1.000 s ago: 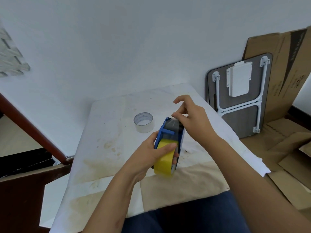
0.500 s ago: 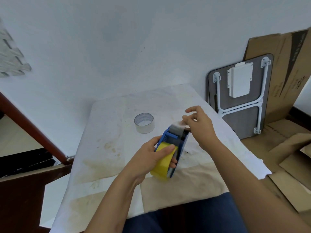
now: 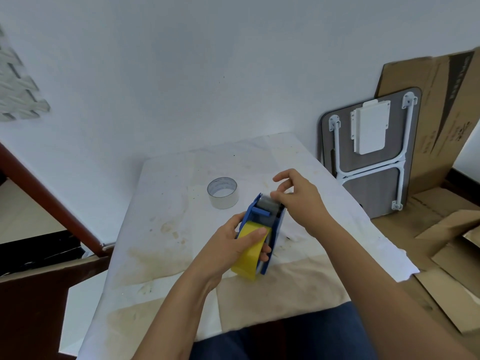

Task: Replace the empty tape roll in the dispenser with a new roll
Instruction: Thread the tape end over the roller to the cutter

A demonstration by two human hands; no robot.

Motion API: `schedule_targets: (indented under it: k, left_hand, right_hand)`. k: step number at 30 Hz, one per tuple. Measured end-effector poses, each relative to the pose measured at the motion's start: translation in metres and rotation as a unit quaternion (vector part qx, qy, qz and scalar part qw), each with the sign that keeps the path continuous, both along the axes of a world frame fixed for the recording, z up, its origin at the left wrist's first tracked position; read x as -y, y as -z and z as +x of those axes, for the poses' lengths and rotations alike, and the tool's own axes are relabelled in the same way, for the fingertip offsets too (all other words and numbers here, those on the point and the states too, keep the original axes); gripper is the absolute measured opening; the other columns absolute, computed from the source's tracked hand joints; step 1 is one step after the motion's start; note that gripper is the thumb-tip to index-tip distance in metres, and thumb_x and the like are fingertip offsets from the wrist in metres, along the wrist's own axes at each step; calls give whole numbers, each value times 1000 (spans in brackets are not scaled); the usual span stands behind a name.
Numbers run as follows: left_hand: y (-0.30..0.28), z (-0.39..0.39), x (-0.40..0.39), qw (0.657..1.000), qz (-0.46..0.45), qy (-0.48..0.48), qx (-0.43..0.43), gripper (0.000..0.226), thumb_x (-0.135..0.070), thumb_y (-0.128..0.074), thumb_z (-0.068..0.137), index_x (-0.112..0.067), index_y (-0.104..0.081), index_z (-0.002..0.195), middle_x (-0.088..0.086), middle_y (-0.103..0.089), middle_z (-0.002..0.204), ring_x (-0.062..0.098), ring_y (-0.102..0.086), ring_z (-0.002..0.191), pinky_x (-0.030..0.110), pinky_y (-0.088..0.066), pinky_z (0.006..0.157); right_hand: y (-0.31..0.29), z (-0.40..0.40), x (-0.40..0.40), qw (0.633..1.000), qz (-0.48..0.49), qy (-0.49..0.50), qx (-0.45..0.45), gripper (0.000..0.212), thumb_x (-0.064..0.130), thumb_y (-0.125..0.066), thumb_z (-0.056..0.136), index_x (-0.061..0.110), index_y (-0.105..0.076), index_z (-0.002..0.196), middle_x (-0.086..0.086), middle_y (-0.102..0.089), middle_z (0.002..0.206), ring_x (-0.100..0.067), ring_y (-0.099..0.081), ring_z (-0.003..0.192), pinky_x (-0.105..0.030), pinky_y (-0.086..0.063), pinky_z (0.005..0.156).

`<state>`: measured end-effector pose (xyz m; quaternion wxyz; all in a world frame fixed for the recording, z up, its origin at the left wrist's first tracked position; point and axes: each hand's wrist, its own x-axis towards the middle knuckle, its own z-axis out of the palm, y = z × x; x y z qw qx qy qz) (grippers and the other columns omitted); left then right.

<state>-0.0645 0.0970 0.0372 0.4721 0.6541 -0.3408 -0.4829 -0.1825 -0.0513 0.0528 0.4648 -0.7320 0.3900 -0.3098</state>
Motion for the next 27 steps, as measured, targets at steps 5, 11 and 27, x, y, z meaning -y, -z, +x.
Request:
schedule_targets:
  k: [5, 11, 27]
  left_hand:
    - [-5, 1, 4, 999, 33, -10, -29, 79, -59, -70, 68, -40, -36, 137, 6, -73, 110, 26, -76, 91, 50, -59, 93]
    - [-10, 2, 8, 992, 32, 14, -119, 82, -49, -75, 77, -51, -29, 146, 19, -75, 110, 33, -76, 85, 50, -61, 85]
    - [-7, 4, 8, 988, 11, 47, -147, 66, -38, -70, 87, -41, -34, 143, 20, -73, 117, 38, -74, 93, 54, -59, 89]
  right_hand:
    - [-10, 0, -6, 999, -18, 11, 31, 24, 16, -69, 86, 23, -59, 107, -1, -66, 88, -19, -61, 71, -32, -52, 68]
    - [-23, 1, -8, 999, -48, -18, 5, 27, 19, -71, 84, 27, -60, 106, 4, -67, 84, -22, -68, 82, -39, -56, 75]
    - [-34, 4, -8, 998, -5, -20, 58, 18, 8, -62, 90, 20, -57, 103, -6, -59, 92, -9, -70, 55, -29, -50, 59]
